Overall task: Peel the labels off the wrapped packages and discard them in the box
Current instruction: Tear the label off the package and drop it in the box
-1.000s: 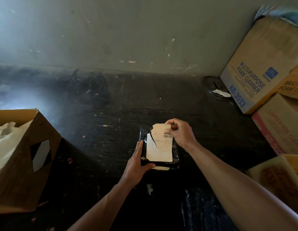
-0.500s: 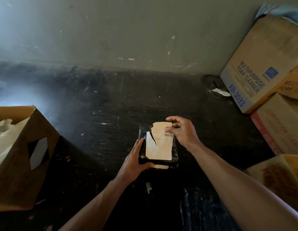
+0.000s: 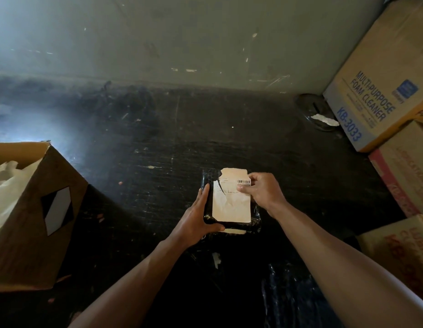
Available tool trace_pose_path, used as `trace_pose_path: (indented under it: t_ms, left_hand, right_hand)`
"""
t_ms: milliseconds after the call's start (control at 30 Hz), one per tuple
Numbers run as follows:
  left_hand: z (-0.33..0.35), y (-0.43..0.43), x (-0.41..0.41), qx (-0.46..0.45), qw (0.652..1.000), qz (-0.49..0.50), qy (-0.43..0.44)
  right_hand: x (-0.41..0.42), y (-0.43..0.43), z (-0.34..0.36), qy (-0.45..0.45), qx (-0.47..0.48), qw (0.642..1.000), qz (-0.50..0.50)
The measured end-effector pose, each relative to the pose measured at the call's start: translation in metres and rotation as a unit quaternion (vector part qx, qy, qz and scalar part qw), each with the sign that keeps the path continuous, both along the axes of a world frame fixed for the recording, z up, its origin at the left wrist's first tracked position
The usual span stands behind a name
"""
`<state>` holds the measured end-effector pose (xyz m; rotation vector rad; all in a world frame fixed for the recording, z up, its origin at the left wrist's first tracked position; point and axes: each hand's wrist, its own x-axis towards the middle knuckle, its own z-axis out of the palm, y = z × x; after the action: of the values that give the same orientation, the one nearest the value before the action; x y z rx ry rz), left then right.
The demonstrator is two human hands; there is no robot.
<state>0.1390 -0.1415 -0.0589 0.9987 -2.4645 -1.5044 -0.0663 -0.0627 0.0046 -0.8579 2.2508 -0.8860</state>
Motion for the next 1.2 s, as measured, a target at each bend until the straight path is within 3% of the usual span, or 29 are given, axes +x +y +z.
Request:
trace_pose_path:
  t_ms: [467, 567, 633, 700, 1200]
  left_hand:
    - [0.004, 0.002, 0.003, 0.020, 0.999, 0.032, -0.009]
    - [0.007, 0.005, 0.005, -0.007, 1.000, 0.016, -0.013]
    - [0.011, 0.005, 0.004, -0.009, 1.000, 0.011, -0.016]
    - [0.016, 0.005, 0.002, -0.011, 1.000, 0.012, -0.015]
    - [0.045, 0.060, 0.017, -0.095, 0.989, 0.112, -0.010]
  right_hand:
    - [0.003, 0.011, 0.035, -0.090, -0.094, 0.991, -0.025]
    - [-0.021, 0.006, 0.073, -0.041, -0.163, 0.984, -0.054]
    - [-0.034, 0.008, 0.106, 0.034, -0.149, 0.988, -0.012]
    - [-0.038, 0.013, 0.121, 0.052, -0.146, 0.988, 0.010]
    - [-0.058, 0.135, 0.086, 0.031, -0.102, 0.989, -0.106]
